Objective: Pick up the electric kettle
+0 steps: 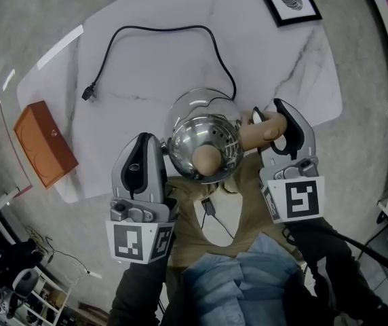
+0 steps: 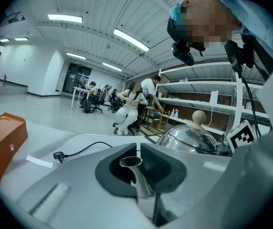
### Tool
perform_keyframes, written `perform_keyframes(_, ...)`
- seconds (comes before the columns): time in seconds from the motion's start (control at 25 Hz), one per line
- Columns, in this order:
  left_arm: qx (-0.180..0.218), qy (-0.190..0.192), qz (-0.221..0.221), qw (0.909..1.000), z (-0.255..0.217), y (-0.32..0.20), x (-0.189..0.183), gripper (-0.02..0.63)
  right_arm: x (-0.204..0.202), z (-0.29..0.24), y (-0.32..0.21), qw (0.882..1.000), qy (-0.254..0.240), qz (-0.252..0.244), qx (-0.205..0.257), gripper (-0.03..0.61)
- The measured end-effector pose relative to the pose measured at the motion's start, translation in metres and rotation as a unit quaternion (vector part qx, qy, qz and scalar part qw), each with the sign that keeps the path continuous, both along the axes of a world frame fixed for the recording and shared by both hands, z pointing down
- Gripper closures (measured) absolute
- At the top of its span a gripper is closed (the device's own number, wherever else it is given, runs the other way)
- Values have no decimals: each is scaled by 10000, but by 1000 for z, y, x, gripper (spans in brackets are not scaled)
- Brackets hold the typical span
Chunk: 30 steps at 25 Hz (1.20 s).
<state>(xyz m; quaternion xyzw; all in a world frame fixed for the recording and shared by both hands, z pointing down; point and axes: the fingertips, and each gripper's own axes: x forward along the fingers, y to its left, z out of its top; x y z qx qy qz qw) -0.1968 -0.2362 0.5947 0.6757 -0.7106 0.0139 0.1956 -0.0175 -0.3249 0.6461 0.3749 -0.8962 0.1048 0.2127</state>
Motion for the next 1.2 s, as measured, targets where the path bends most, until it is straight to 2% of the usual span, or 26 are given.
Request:
perform_keyframes(0.2,112,-82,74,9999,-35,1,1,581,0,-37,-1,9999,-79,30,134,397)
perform_keyframes(0.68,612,-320,25,9976,-205,12,-6,581,-10,-206,3,9977,-390,58,555,397)
perform_keyframes(1.2,990,-427,-225,9939,-345,19,-12,583,-20,-345,1,9943,-625,-81,862,397)
